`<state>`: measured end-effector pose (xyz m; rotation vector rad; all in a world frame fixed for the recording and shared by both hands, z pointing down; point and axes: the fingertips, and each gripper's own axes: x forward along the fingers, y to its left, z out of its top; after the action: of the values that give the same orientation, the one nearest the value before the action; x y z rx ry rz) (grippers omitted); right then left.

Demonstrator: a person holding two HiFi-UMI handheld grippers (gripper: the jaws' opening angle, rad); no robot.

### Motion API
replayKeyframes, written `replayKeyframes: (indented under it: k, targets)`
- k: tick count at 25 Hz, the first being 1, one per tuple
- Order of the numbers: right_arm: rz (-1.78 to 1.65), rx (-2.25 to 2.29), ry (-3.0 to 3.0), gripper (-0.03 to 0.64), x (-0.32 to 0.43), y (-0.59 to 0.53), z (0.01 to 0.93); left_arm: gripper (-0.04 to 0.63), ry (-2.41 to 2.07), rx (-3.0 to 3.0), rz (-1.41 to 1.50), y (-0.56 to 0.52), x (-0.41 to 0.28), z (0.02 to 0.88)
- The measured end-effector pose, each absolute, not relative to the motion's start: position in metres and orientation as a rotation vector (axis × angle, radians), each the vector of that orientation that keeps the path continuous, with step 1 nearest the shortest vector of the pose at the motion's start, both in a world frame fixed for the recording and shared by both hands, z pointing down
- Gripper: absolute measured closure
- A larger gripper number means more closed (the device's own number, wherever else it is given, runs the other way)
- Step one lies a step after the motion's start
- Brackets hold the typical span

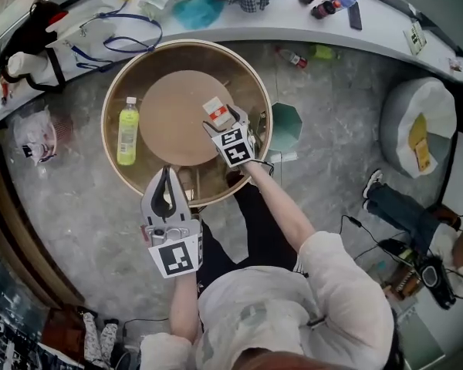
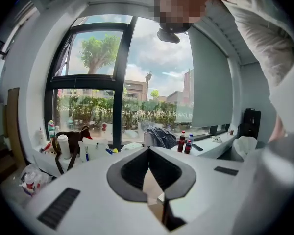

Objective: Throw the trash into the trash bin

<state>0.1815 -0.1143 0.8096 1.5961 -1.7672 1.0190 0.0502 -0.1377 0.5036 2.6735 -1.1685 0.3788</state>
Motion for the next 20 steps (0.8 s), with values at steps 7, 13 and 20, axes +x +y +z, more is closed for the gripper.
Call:
replayKeyframes:
  k: [7, 13, 20]
  targets:
    - [1.082, 1.495, -1.636, 0.275, 0.185, -0.098, 0.856, 0.584, -1.158, 2.633, 0.438, -0.139, 0.042, 0.518]
    - [1.051, 1.476, -1.580, 0.336, 0.186, -0.104, 0.853, 0.584, -1.180, 2.597, 0.428, -0.141, 0.037, 0.517]
    - [0.958, 1.566, -1.658, 0.337, 0.185, -0.125, 0.772, 0.584, -1.221, 2.643, 0.334, -0.149, 0.030, 0.471]
